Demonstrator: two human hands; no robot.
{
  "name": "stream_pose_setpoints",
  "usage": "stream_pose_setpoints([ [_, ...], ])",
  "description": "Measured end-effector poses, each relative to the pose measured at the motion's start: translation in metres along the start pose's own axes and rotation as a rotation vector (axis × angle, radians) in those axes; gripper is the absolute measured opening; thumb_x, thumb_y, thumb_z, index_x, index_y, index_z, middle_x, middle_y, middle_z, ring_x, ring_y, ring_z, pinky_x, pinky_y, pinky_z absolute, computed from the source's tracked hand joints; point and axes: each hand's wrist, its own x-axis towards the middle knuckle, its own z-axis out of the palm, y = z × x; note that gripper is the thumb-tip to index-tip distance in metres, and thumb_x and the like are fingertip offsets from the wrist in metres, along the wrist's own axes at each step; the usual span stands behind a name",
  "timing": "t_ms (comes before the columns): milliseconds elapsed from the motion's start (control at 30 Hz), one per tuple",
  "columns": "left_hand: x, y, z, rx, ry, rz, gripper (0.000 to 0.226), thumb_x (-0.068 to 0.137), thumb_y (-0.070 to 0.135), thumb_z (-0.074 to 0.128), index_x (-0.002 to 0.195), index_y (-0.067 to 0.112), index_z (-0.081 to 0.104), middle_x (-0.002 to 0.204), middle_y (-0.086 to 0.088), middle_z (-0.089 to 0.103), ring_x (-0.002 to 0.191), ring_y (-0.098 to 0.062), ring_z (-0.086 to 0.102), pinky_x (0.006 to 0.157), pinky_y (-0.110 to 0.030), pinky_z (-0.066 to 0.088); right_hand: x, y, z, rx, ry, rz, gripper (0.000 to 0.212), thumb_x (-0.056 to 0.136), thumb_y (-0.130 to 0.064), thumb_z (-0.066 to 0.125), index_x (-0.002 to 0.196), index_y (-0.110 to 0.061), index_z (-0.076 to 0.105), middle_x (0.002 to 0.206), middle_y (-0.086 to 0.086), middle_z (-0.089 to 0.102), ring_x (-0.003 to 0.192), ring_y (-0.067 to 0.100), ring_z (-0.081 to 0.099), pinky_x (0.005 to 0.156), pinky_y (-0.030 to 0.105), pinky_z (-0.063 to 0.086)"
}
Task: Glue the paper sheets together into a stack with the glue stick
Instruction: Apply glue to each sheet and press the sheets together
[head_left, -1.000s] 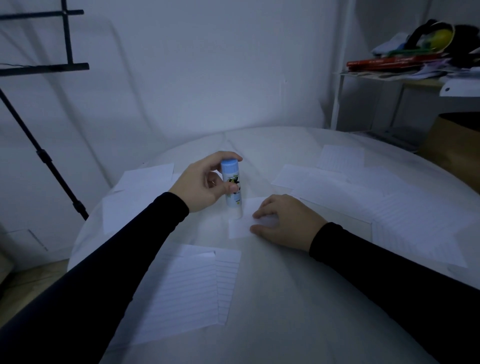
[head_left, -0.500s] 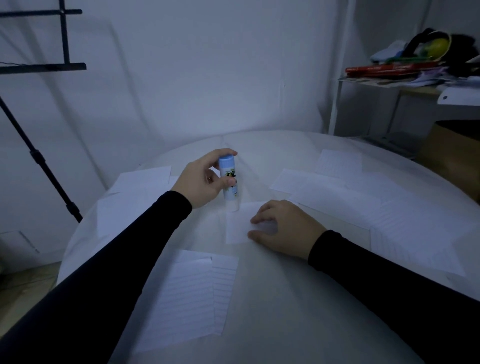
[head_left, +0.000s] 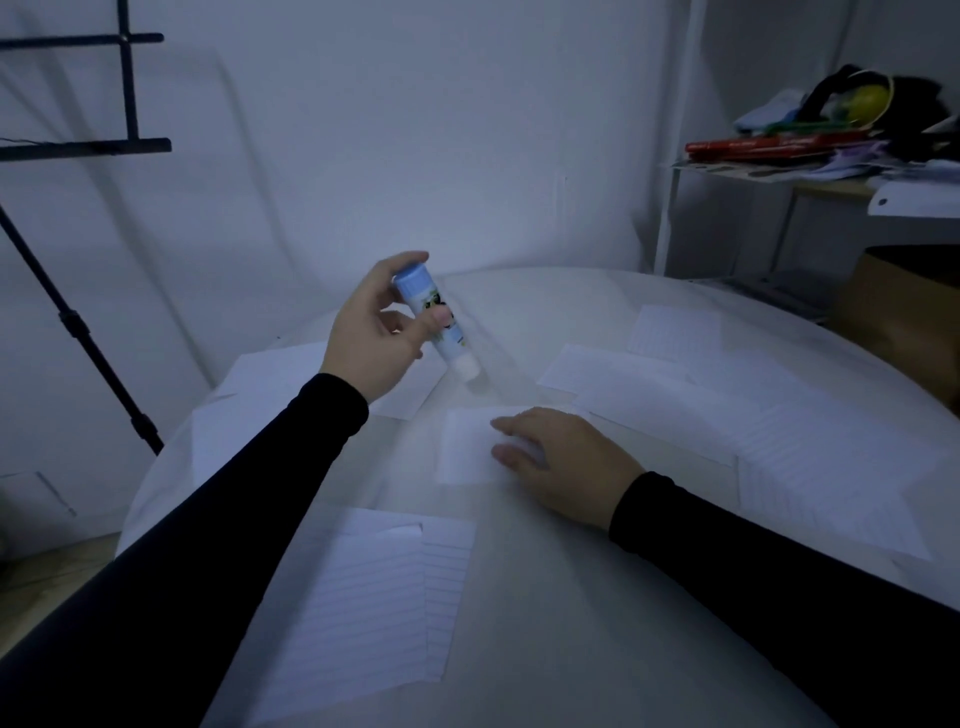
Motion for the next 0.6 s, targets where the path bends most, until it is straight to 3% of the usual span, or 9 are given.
stream_pose_setpoints([
  [100, -0.005, 0.013, 0.002, 0.009, -0.071, 0.032, 0.046, 0.083, 0.014, 0.072, 0.121, 0.032, 0.053, 0.098, -0.002, 0.061, 0.062, -0.026, 0.056, 0.057, -0.029, 0.054, 0.003, 0.005, -0.012, 0.057, 0.127, -0.099, 0.028, 0.085, -0.012, 0.053, 0.107, -0.004, 0.069, 0.110, 0.014, 0.067, 0.102, 0.024, 0.063, 0.092, 0.012, 0.032],
  [200, -0.013, 0.013, 0.003, 0.050, -0.159, 0.033, 0.048, 0.076, 0.029, 0.076, 0.118, 0.040, 0.055, 0.101, -0.001, 0.064, 0.062, -0.034, 0.056, 0.066, -0.044, 0.055, 0.003, 0.026, -0.034, -0.051, -0.021, -0.120, 0.033, 0.083, 0.000, 0.051, 0.107, -0.012, 0.071, 0.116, 0.006, 0.064, 0.108, 0.023, 0.059, 0.098, 0.020, 0.036],
  [333, -0.021, 0.010, 0.009, 0.053, -0.256, 0.010, 0.049, 0.066, 0.047, 0.071, 0.113, 0.049, 0.055, 0.102, -0.003, 0.065, 0.068, -0.041, 0.056, 0.069, -0.051, 0.054, -0.007, 0.040, -0.046, -0.141, -0.235, -0.017, 0.036, 0.086, -0.005, 0.055, 0.114, -0.024, 0.068, 0.124, -0.008, 0.059, 0.115, 0.013, 0.051, 0.104, 0.026, 0.036],
  [500, -0.026, 0.011, 0.014, 0.045, -0.345, 0.007, 0.049, 0.071, 0.037, 0.073, 0.116, 0.043, 0.056, 0.103, -0.007, 0.064, 0.058, -0.027, 0.052, 0.063, -0.037, 0.051, -0.007, 0.030, -0.040, -0.117, -0.194, -0.007, 0.026, 0.089, -0.025, 0.060, 0.114, -0.026, 0.067, 0.122, -0.009, 0.058, 0.115, 0.011, 0.050, 0.102, 0.026, 0.035],
  [600, -0.028, 0.012, 0.015, 0.029, -0.384, 0.009, 0.051, 0.068, 0.040, 0.074, 0.116, 0.041, 0.056, 0.101, -0.005, 0.064, 0.060, -0.028, 0.053, 0.063, -0.031, 0.050, -0.004, 0.019, -0.028, -0.140, -0.167, -0.010, 0.029, 0.087, -0.038, 0.061, 0.114, -0.029, 0.066, 0.122, -0.008, 0.057, 0.115, 0.012, 0.048, 0.102, 0.032, 0.036],
])
